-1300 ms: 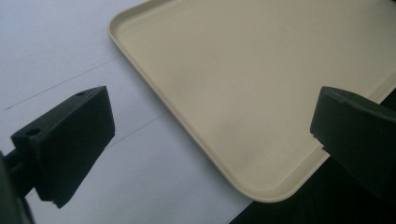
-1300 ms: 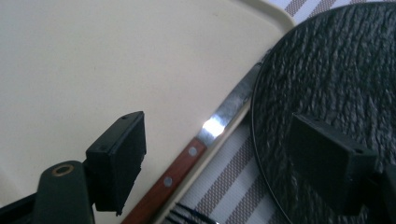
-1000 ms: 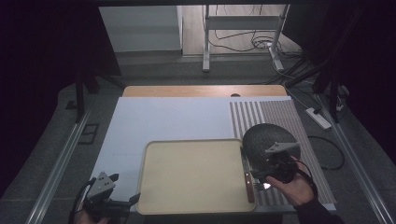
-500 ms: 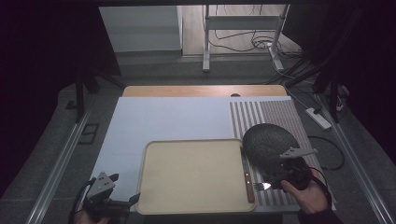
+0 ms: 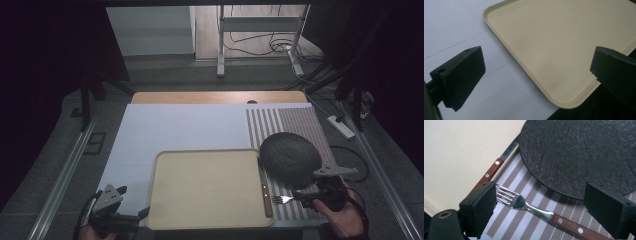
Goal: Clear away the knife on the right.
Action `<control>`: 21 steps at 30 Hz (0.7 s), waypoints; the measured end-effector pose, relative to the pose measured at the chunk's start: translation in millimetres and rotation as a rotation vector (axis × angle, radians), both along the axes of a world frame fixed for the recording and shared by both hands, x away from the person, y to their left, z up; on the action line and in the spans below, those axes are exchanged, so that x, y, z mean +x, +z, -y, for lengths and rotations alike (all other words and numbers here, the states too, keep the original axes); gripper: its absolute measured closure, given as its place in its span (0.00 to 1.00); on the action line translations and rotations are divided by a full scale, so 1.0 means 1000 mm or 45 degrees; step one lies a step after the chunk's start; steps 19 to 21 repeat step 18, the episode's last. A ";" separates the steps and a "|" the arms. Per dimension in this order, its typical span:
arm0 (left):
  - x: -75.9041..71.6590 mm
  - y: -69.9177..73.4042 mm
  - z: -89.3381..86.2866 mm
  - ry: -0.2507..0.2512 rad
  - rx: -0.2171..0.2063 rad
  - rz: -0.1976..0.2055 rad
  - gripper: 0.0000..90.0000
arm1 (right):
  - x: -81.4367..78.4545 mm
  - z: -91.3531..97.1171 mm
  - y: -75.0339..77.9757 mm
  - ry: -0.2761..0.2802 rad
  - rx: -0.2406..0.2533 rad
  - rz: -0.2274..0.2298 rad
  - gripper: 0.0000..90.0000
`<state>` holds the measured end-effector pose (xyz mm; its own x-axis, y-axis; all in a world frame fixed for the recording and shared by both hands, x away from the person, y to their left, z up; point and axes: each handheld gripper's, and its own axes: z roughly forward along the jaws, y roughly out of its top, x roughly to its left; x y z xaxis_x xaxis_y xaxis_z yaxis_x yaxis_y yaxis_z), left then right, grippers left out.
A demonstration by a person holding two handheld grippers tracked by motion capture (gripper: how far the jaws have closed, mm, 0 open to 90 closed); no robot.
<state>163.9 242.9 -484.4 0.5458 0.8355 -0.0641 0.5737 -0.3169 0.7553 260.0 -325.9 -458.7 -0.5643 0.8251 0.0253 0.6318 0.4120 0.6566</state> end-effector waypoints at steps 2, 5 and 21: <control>0.000 0.000 0.000 0.001 -0.004 0.000 0.00 | -0.002 0.004 -0.001 -0.010 0.006 0.007 0.12; 0.000 0.000 -0.001 0.003 -0.012 0.001 0.00 | -0.006 0.009 -0.004 -0.032 0.020 0.025 0.13; 0.000 0.000 0.000 0.003 -0.014 0.001 0.00 | -0.011 0.024 -0.008 -0.138 0.128 0.080 0.11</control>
